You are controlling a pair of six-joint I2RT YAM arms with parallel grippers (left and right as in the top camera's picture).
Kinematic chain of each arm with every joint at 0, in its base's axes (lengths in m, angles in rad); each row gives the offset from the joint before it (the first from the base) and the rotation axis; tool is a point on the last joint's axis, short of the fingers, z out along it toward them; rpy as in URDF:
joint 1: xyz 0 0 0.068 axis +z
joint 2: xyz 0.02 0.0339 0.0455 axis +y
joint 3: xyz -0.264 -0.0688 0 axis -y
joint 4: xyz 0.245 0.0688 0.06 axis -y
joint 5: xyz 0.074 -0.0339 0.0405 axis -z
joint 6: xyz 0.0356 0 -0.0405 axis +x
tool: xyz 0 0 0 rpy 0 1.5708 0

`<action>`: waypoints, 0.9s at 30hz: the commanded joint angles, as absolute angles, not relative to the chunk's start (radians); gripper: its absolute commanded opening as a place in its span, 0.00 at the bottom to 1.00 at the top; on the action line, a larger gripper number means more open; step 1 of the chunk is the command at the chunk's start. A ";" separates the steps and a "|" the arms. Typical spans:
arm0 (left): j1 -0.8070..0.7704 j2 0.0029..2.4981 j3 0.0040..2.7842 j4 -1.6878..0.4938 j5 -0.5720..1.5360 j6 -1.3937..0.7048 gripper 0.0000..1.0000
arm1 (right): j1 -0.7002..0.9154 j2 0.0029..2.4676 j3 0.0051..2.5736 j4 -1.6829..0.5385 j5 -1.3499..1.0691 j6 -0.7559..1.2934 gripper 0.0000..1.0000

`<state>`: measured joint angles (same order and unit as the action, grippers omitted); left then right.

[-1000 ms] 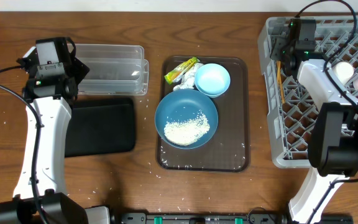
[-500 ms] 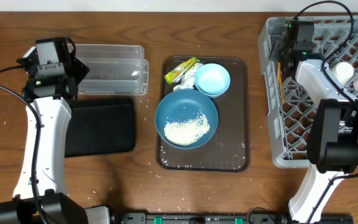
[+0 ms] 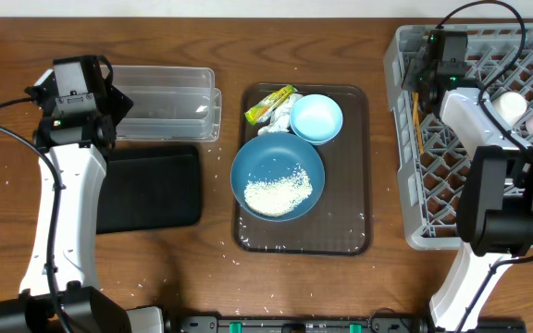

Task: Sort waste into correct bins and load items into the dishwasher rack
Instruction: 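Push the chopsticks down into the rack slot and open the right gripper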

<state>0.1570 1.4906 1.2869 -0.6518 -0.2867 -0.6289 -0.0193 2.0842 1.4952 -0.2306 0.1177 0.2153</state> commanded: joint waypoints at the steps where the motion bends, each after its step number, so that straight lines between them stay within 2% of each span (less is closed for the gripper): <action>1: 0.162 1.498 1.281 -0.654 -0.289 -0.633 0.99 | -0.007 2.104 1.529 -0.229 0.047 0.200 0.19; 27: 0.162 1.498 1.281 -0.654 -0.289 -0.633 0.99 | 0.041 2.104 1.641 -0.447 0.040 0.177 0.21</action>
<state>0.1570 1.4906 1.2865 -0.6514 -0.2867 -0.6289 0.0231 2.0888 1.6222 -0.4335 0.0731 0.1814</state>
